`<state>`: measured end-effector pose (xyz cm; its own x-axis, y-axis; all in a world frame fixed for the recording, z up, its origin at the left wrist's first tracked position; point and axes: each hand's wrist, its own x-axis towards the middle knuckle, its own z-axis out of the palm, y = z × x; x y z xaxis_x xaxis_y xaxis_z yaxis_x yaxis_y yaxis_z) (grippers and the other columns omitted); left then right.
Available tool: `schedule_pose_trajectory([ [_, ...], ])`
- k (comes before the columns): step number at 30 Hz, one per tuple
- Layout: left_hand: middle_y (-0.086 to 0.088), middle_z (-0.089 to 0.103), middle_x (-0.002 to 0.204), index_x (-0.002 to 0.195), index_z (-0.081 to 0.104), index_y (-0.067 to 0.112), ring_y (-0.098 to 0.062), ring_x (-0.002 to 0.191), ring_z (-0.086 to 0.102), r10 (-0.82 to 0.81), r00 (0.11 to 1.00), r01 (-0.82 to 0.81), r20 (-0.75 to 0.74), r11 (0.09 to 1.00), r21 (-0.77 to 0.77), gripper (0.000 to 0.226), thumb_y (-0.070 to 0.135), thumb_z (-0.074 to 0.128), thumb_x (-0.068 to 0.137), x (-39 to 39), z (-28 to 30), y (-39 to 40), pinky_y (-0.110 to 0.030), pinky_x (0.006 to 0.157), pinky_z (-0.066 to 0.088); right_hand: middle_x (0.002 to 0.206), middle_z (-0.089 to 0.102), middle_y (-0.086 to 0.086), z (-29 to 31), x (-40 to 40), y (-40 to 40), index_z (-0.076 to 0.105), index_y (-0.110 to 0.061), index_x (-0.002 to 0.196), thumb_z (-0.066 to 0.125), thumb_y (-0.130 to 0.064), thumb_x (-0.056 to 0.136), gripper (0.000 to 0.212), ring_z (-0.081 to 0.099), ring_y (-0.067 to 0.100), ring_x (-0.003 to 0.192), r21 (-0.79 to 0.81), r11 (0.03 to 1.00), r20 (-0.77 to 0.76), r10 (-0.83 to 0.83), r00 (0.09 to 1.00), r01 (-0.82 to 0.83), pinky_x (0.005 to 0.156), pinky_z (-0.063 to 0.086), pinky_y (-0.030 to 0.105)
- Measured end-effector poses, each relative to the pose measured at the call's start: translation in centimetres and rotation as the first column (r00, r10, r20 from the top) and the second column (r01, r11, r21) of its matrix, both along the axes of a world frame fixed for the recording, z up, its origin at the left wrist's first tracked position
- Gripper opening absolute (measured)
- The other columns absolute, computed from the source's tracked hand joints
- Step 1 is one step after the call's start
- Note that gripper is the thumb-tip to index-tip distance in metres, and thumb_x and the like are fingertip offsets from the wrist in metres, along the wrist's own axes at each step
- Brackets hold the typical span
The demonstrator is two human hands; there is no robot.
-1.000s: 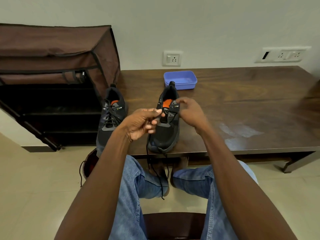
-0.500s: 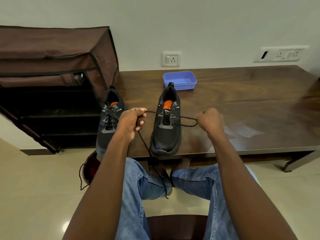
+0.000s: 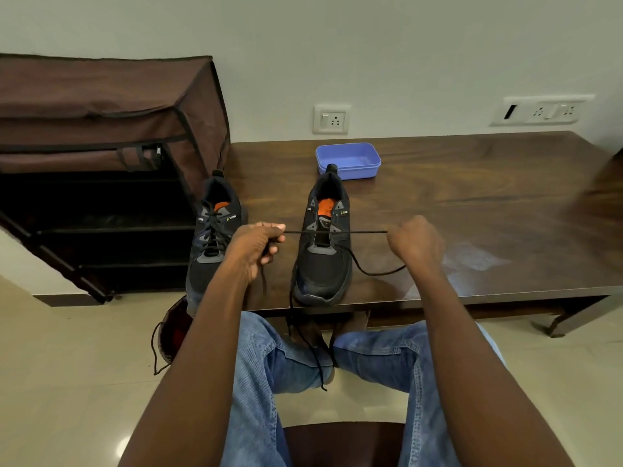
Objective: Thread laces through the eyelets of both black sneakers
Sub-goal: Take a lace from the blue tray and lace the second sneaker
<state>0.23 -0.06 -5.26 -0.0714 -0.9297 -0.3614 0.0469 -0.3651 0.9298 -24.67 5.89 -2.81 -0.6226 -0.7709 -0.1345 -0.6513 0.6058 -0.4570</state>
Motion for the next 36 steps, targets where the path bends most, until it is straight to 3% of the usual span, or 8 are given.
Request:
schedule_pose_trajectory([
  [3,-0.005,0.060,0.070,0.090,0.060,0.006,-0.005,0.038,0.041,-0.088,0.996,0.088,0.002,0.996,-0.011,0.006,0.007,0.065,0.093,-0.7,0.2,0.3,-0.017,0.030,0.022,0.122,0.061,0.010,0.7,1.7,0.6,0.066,-0.009,0.117,0.061,-0.013,0.090,0.028,0.049,0.027,0.122,-0.114,0.964,-0.129,0.227,0.965,-0.242,0.105,0.040,0.038],
  [7,-0.005,0.063,0.067,0.091,0.060,0.006,-0.005,0.038,0.040,-0.286,0.958,0.286,-0.008,0.958,-0.028,0.008,0.010,0.067,0.093,-2.0,0.7,1.0,-0.016,0.030,0.022,0.117,0.067,-0.006,0.4,6.2,0.0,0.063,-0.020,0.127,0.075,-0.016,0.087,0.041,0.059,0.009,0.111,-0.351,0.762,0.347,0.646,0.680,-0.545,0.099,0.048,0.033],
  [10,-0.003,0.062,0.063,0.087,0.060,0.007,-0.006,0.038,0.040,-0.254,0.967,0.254,0.008,0.967,-0.019,0.010,0.010,0.068,0.092,-2.0,0.6,0.9,-0.016,0.030,0.022,0.078,0.071,-0.003,-1.0,6.9,-0.6,0.072,-0.018,0.091,0.067,-0.011,0.092,0.008,0.064,0.010,0.078,-0.355,0.815,0.376,0.574,0.728,-0.459,0.084,0.056,0.042],
  [17,-0.005,0.071,0.071,0.091,0.065,0.005,-0.007,0.050,0.059,-0.188,0.982,0.188,0.000,0.982,0.025,0.005,0.002,0.062,0.094,-1.2,0.6,0.6,-0.016,0.041,0.041,0.059,0.055,0.000,-1.0,5.2,0.2,0.056,-0.016,0.062,0.058,-0.013,0.091,0.030,0.051,0.014,0.055,-0.209,0.967,0.151,0.176,0.973,-0.143,0.053,0.042,0.031],
  [22,-0.013,0.074,0.074,0.100,0.063,-0.005,-0.015,0.064,0.072,-0.133,0.984,0.138,-0.116,0.990,0.031,0.008,-0.005,0.057,0.095,-1.3,0.8,0.7,-0.021,0.058,0.059,0.068,0.062,0.003,-0.7,5.7,0.4,0.058,-0.014,0.064,0.058,-0.020,0.089,0.026,0.062,0.023,0.075,-0.154,0.978,-0.072,0.133,0.989,-0.143,0.091,0.046,0.044],
  [27,-0.008,0.070,0.062,0.086,0.063,0.000,-0.011,0.051,0.066,-0.002,1.000,0.001,-0.025,0.999,-0.044,0.015,0.009,0.076,0.086,-1.5,0.3,0.8,-0.020,0.048,0.054,0.116,0.061,0.012,-1.0,5.5,0.4,0.069,-0.010,0.098,0.061,-0.023,0.090,0.018,0.051,0.030,0.117,-0.061,0.967,-0.252,0.223,0.942,-0.246,0.104,0.035,0.044],
  [32,-0.010,0.072,0.069,0.103,0.063,-0.006,-0.013,0.058,0.069,-0.172,0.982,0.166,-0.081,0.983,-0.081,0.012,0.003,0.055,0.099,-2.1,0.5,0.8,-0.019,0.051,0.054,0.112,0.066,-0.007,-1.2,7.2,-0.6,0.064,-0.016,0.121,0.074,-0.015,0.087,0.035,0.060,0.007,0.107,-0.460,0.793,0.291,0.559,0.777,-0.399,0.095,0.049,0.028],
  [36,-0.001,0.061,0.065,0.111,0.051,0.009,-0.009,0.048,0.050,-0.231,0.953,0.266,0.194,0.948,-0.173,0.009,0.010,0.050,0.102,-2.4,0.1,0.6,-0.020,0.040,0.034,0.092,0.072,-0.004,-2.5,8.0,-1.2,0.074,-0.013,0.104,0.068,-0.011,0.091,0.015,0.067,0.010,0.090,-0.501,0.790,0.313,0.546,0.777,-0.353,0.089,0.055,0.038],
])
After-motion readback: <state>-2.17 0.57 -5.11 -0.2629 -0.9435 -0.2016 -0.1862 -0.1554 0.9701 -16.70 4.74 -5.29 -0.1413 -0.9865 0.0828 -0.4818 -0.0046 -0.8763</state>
